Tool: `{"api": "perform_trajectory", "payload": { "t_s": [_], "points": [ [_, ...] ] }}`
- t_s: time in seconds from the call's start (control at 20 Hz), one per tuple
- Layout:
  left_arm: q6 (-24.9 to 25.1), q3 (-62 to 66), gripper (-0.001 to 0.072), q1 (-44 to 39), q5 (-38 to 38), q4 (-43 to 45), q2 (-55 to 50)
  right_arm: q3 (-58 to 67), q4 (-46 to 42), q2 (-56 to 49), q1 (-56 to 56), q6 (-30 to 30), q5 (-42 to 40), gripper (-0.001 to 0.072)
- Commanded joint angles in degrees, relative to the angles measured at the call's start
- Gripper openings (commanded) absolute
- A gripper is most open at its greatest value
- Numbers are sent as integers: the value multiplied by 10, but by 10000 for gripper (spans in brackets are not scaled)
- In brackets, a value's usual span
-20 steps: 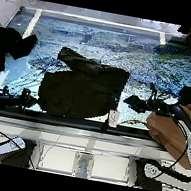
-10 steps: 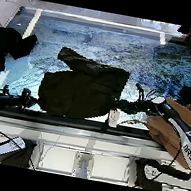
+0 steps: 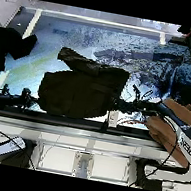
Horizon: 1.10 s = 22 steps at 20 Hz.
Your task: Fold the clothes and pants, and hang the long-sleeved shirts on hangers.
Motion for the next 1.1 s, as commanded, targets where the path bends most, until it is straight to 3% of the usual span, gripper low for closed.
{"api": "perform_trajectory", "payload": {
  "t_s": [0.0, 0.2, 0.45, 0.7, 0.9, 1.05],
  "points": [
    [47, 25, 13, 0, -44, 0, 10, 0, -3, 10, 0, -17, 80, 28],
    [74, 93, 12, 1, -121, 12, 71, 0, -106, 94, 0, 58, 154, 27],
    [53, 177, 12, 1, -215, 94, 214, 0, -184, 297, 0, 175, 236, 27],
    [14, 315, 7, -13, -200, 95, 305, 0, -218, 468, 0, 297, 261, 25],
    [-3, 435, 6, -170, -144, 108, 219, 0, -250, 455, 0, 322, 225, 25],
    [-59, 481, 7, -360, -104, 256, 83, 0, -254, 414, 0, 315, 215, 25]
  ]
}}
